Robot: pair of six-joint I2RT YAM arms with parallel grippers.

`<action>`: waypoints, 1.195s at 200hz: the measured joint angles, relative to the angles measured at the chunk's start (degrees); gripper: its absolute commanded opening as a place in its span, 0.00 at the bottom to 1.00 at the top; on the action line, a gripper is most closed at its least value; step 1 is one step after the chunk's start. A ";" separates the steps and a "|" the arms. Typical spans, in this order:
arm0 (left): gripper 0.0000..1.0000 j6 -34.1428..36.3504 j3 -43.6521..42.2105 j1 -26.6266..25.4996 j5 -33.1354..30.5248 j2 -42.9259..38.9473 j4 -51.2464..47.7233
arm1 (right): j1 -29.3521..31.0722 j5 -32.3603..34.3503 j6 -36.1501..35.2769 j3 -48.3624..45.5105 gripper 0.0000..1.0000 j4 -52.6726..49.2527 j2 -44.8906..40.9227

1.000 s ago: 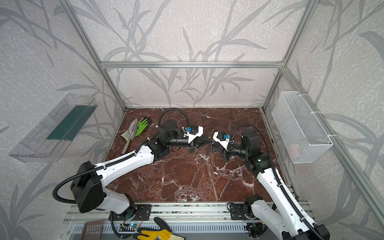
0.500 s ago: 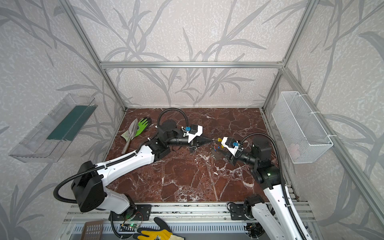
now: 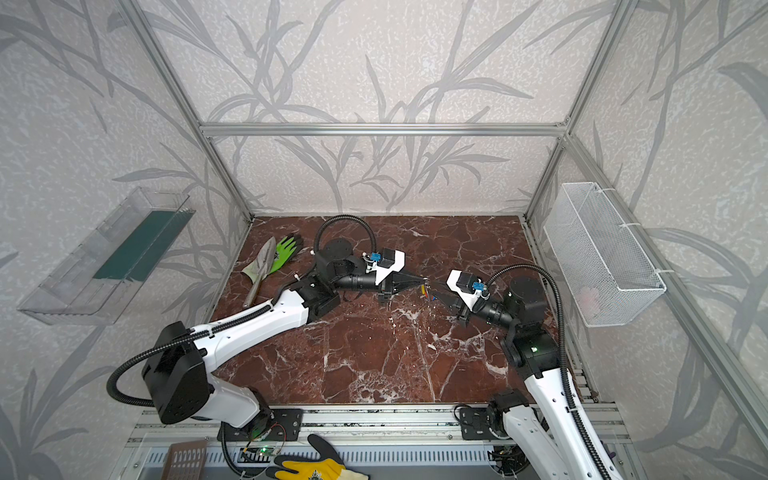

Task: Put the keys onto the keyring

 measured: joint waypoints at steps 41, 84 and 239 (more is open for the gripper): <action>0.00 0.39 -0.87 0.00 0.48 -0.20 -0.09 | 0.00 -0.57 1.84 -0.13 0.19 2.36 0.79; 0.00 0.85 -1.01 0.00 1.22 -0.33 -0.07 | 0.00 -1.77 2.82 -0.13 0.20 2.73 2.23; 0.27 3.87 -1.25 0.09 1.92 -0.79 -2.08 | 0.00 -7.17 1.81 1.22 0.00 -2.36 4.11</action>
